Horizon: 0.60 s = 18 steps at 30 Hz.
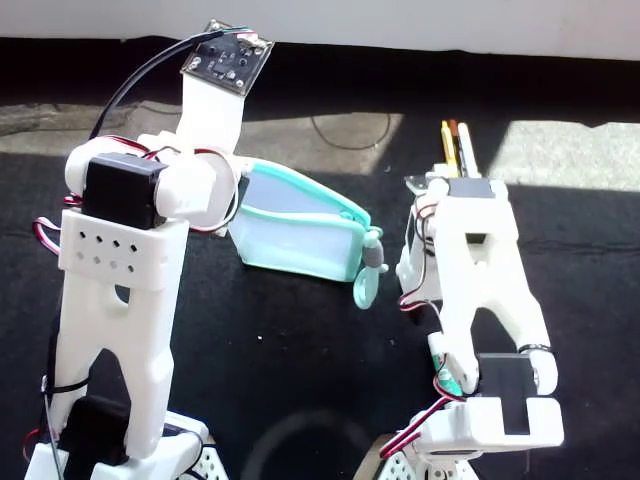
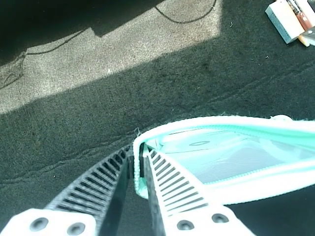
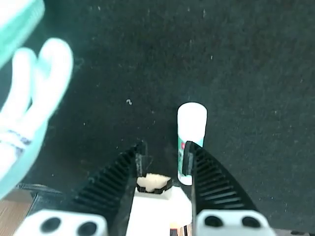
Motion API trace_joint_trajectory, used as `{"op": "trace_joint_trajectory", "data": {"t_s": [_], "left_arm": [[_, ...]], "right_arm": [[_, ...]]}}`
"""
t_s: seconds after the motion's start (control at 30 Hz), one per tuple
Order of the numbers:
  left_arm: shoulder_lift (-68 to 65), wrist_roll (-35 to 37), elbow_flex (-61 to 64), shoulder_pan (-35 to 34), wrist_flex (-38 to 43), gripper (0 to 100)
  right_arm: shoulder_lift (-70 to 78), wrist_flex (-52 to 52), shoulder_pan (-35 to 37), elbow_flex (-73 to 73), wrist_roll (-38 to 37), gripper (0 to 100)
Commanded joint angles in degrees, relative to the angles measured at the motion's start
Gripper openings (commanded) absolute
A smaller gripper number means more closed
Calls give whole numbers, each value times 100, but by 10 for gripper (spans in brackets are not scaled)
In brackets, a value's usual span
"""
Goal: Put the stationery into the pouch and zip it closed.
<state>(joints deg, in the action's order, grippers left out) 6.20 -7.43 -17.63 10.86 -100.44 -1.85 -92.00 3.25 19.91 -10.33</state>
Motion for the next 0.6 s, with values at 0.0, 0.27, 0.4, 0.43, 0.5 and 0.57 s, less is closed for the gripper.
{"op": "trace_joint_trajectory", "data": {"t_s": [0.0,0.27,0.4,0.43,0.5,0.57], "left_arm": [[-48,44,286,92,-79,9],[-48,26,277,92,-79,9],[-48,26,277,92,-79,9],[-48,26,277,92,-79,9],[-48,18,277,92,-70,9],[-57,18,277,92,-70,9]], "right_arm": [[-13,242,-48,286,-299,124],[-40,2000,-585,2070,-862,124],[-22,2607,-637,2360,-862,124],[-4,2695,-620,2369,-862,124],[13,2800,-620,2404,-862,124],[13,2809,-620,2440,-862,124]]}}
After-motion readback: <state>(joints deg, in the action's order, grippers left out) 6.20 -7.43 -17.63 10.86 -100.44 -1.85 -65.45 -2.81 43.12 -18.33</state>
